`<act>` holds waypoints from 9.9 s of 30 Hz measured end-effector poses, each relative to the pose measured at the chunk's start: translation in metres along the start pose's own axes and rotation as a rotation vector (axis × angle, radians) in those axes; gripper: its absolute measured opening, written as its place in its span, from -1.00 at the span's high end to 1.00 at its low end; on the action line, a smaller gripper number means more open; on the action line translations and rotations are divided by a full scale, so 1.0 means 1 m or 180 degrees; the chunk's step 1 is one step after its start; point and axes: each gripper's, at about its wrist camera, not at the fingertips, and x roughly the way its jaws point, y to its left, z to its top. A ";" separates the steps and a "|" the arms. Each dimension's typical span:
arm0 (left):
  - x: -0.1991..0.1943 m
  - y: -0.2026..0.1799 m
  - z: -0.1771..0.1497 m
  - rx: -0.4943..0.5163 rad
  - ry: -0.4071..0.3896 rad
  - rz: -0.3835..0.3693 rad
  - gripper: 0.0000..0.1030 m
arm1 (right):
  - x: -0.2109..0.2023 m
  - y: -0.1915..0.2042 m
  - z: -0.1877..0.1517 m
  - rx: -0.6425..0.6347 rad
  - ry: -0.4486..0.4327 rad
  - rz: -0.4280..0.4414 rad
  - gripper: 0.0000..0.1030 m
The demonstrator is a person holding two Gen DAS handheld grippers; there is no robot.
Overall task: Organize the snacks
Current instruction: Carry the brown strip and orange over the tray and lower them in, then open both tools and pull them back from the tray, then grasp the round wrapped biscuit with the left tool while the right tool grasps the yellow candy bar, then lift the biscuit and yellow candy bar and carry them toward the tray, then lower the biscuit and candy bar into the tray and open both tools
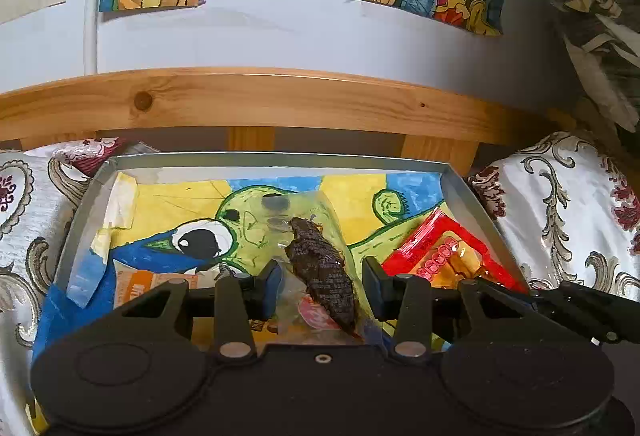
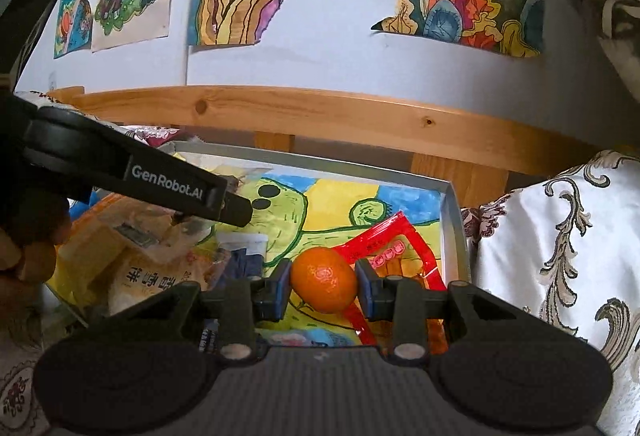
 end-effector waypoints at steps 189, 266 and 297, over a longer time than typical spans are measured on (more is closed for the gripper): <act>-0.147 0.051 -0.178 0.0011 0.0477 0.0502 0.02 | -0.087 0.086 -0.114 0.0574 0.0984 0.0164 -0.04; -0.159 0.015 -0.198 0.0318 0.0220 0.0393 0.03 | -0.098 0.108 -0.136 -0.0313 0.0666 -0.0051 -0.06; -0.083 -0.005 -0.030 0.0313 -0.0462 0.0275 0.02 | -0.101 0.070 -0.047 -0.0941 -0.0467 -0.0563 -0.02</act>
